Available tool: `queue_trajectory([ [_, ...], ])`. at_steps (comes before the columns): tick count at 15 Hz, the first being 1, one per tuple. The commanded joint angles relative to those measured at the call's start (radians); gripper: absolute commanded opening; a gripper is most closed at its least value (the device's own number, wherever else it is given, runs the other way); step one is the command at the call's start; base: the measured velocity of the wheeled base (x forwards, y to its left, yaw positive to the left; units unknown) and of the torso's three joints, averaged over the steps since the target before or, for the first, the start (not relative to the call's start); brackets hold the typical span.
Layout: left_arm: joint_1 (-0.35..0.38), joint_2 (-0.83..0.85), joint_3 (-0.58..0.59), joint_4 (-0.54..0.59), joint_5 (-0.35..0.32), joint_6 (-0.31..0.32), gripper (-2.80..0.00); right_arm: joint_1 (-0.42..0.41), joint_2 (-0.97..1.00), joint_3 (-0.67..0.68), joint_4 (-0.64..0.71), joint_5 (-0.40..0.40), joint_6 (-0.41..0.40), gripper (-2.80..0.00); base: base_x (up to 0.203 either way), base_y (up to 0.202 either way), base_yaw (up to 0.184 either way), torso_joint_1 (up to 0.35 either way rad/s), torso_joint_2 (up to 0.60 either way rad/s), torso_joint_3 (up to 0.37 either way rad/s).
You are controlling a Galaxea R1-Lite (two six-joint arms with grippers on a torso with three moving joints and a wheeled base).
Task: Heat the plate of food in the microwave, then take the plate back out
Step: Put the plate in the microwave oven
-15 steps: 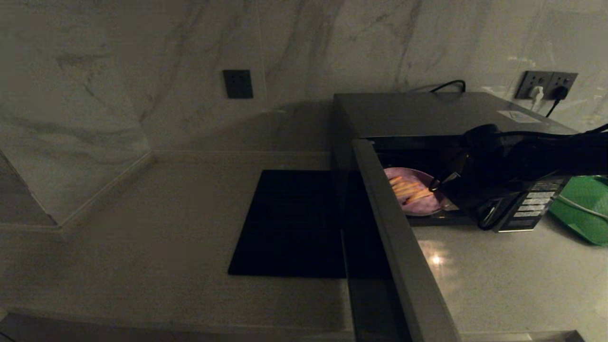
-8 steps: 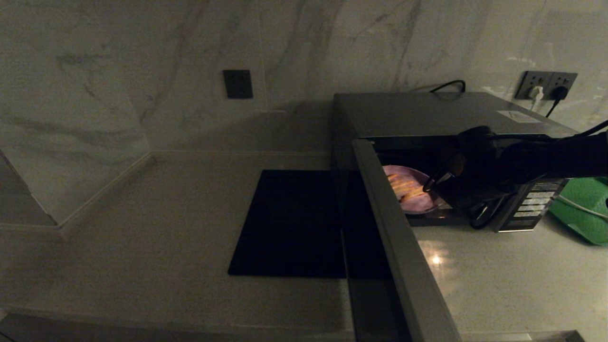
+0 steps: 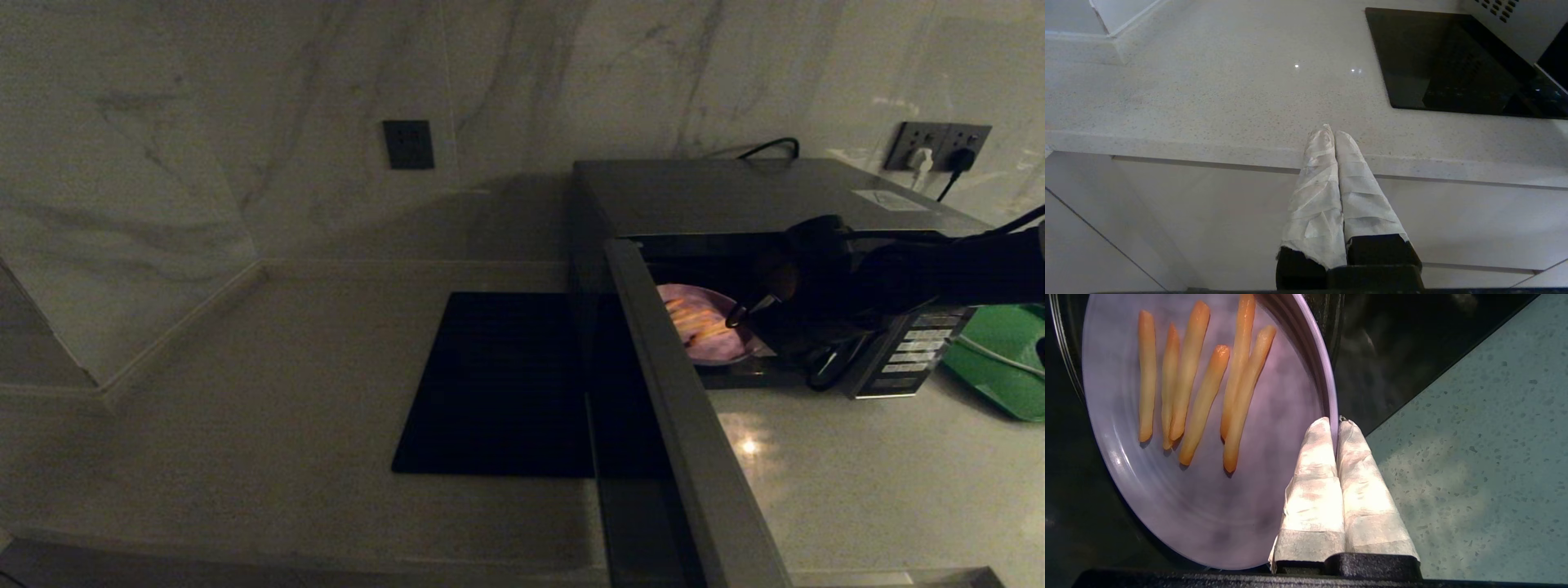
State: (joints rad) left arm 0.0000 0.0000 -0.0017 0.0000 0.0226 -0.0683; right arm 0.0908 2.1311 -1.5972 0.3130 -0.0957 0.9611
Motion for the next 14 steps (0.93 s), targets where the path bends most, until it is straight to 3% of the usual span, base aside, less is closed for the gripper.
queue_trajectory([
  [1, 0.000, 0.000, 0.000, 0.000, 0.000, -0.001, -2.80, -0.003, -0.002, -0.004, 0.001, -0.001, 0.005, -2.80, 0.000, 0.000, 0.000, 0.000, 0.00, 0.000],
  [3, 0.000, 0.000, 0.000, 0.000, 0.000, -0.001, -2.80, -0.005, -0.003, -0.004, 0.001, -0.002, 0.004, -2.80, 0.000, 0.000, 0.000, 0.000, 0.00, 0.000],
  [4, 0.000, 0.000, 0.000, 0.000, 0.000, -0.001, -2.80, -0.005, -0.003, -0.004, 0.001, -0.002, 0.004, 0.00, 0.000, 0.000, 0.000, 0.000, 0.00, 0.000],
  [14, 0.000, 0.000, 0.000, 0.000, 0.000, -0.001, -2.80, -0.028, -0.076, -0.014, 0.005, -0.006, 0.004, 0.00, 0.000, 0.000, 0.000, 0.000, 0.00, 0.000],
])
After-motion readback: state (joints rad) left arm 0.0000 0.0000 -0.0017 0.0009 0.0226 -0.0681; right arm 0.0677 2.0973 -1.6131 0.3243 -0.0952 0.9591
